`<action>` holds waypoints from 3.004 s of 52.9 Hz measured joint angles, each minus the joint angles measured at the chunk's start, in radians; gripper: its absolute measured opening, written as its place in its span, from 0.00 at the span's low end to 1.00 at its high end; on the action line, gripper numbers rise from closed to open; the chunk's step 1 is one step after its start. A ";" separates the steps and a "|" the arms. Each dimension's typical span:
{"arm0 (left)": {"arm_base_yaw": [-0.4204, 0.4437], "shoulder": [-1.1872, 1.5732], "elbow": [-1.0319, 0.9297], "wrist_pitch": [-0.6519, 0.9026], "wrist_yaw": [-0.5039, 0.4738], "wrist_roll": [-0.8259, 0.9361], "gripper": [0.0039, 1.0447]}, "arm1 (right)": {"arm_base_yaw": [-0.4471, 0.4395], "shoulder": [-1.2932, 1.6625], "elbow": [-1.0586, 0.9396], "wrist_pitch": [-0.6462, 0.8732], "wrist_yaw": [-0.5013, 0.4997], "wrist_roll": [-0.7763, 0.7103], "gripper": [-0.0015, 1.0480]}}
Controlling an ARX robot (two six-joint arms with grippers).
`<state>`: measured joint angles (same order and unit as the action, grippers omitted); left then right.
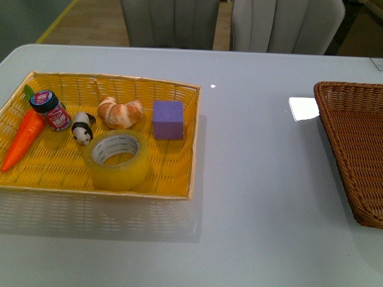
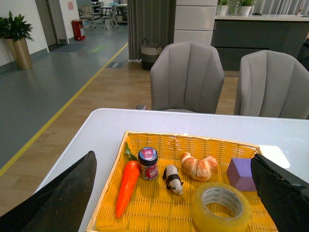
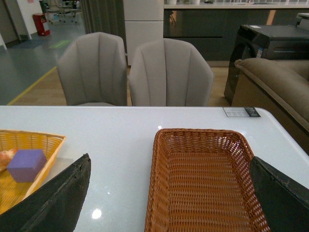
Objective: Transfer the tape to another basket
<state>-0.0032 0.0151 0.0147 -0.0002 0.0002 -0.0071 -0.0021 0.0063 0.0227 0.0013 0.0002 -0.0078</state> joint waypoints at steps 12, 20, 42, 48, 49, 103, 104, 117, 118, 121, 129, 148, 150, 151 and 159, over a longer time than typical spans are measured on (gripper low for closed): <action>0.000 0.000 0.000 0.000 0.001 0.000 0.92 | -0.181 0.373 0.198 -0.380 -0.277 0.126 0.91; 0.000 0.000 0.000 0.000 0.000 0.000 0.92 | -0.369 0.824 0.329 -0.134 -0.311 0.073 0.91; 0.000 0.000 0.000 0.000 0.000 0.000 0.92 | -0.459 1.853 0.843 0.260 -0.173 -0.187 0.91; 0.000 0.000 0.000 0.000 0.000 0.000 0.92 | -0.463 2.031 0.987 0.220 -0.142 -0.235 0.91; 0.000 0.000 0.000 0.000 0.000 0.000 0.92 | -0.463 2.059 1.011 0.213 -0.135 -0.243 0.91; 0.000 0.000 0.000 0.000 0.000 0.000 0.92 | -0.421 2.303 1.217 0.068 -0.215 -0.219 0.10; 0.000 0.000 0.000 0.000 0.000 0.000 0.92 | -0.409 2.287 1.198 0.077 -0.220 -0.202 0.06; 0.000 0.000 0.000 0.000 0.000 0.000 0.92 | -0.210 2.226 1.064 0.163 -0.229 -0.079 0.04; 0.000 0.000 0.000 0.000 0.000 0.000 0.92 | -0.191 2.226 1.057 0.168 -0.228 -0.063 0.04; 0.000 0.000 0.000 0.000 0.000 0.000 0.92 | -0.153 2.226 1.046 0.181 -0.222 -0.037 0.04; 0.000 0.000 0.000 0.000 0.000 0.000 0.92 | -0.079 2.226 1.041 0.198 -0.206 0.029 0.04; 0.000 0.000 0.000 0.000 0.000 0.000 0.92 | -0.019 2.226 1.014 0.247 -0.180 0.103 0.26; 0.000 0.000 0.000 0.000 0.000 0.000 0.92 | -0.025 2.226 1.010 0.258 -0.180 0.106 0.33; 0.000 0.000 0.000 0.000 0.000 0.000 0.92 | -0.026 2.226 1.009 0.261 -0.180 0.106 0.34; 0.000 0.000 0.000 0.000 0.000 0.000 0.92 | -0.059 2.171 0.963 0.310 -0.162 0.093 0.59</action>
<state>-0.0032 0.0151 0.0147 -0.0002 0.0002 -0.0071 -0.0608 2.1769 0.9855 0.3111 -0.1616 0.0849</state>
